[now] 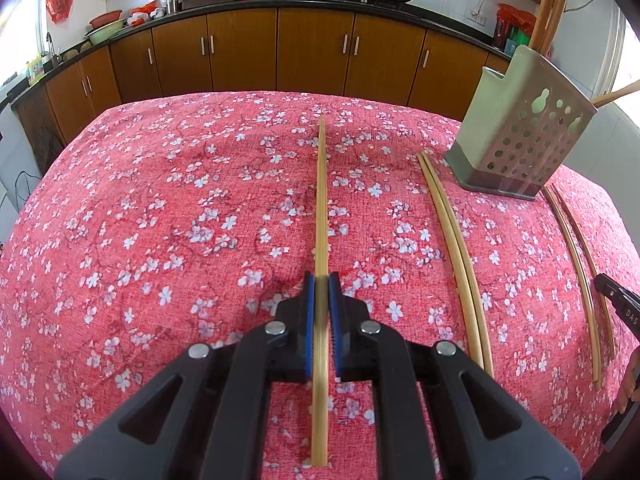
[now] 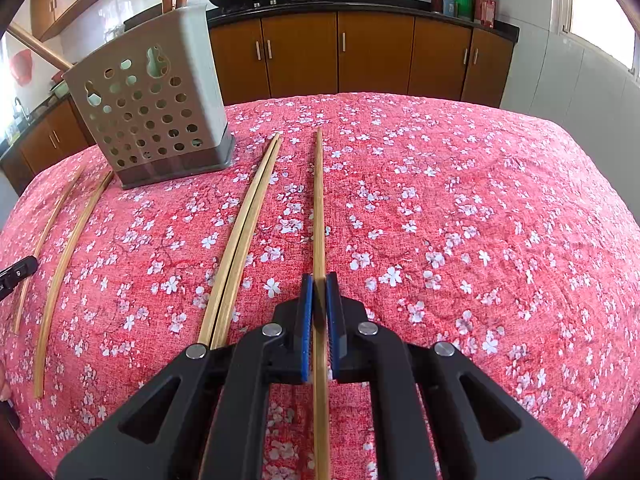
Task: Organize utensils
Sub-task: 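Hold the grasped chopsticks against the table with both grippers, then lift both held chopsticks upright and carry them over the utensil holder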
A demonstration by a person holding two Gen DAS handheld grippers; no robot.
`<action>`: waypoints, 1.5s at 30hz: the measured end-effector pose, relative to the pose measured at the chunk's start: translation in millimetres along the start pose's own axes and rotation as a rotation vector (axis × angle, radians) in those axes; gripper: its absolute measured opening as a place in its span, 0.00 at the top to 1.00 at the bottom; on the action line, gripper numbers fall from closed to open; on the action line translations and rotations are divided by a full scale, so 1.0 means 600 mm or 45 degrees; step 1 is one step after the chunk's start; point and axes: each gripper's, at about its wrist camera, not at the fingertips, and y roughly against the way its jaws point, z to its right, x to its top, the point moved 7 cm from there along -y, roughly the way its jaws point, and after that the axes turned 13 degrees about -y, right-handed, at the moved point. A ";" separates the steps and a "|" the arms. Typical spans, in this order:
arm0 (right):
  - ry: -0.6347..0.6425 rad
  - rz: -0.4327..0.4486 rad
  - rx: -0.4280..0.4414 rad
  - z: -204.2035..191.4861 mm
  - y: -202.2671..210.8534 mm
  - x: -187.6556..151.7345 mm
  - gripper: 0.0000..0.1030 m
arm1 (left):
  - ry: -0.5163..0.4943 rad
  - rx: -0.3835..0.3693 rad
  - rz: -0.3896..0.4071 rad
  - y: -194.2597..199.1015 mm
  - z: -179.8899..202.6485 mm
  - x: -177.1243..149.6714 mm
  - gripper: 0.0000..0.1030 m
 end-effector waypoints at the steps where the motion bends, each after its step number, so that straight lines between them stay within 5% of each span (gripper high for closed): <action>1: 0.000 0.000 0.000 0.000 0.000 0.000 0.92 | 0.001 -0.001 0.000 0.000 0.000 0.000 0.89; 25: 0.002 0.000 0.003 0.004 -0.002 0.001 0.92 | 0.007 -0.009 0.005 -0.001 -0.001 0.001 0.89; 40: 0.005 -0.019 0.030 0.005 0.029 -0.030 0.93 | -0.115 0.011 -0.013 0.034 0.031 -0.041 0.92; 45: -0.015 0.121 0.085 0.003 0.097 0.013 0.93 | -0.126 0.025 0.082 0.086 0.021 -0.008 0.92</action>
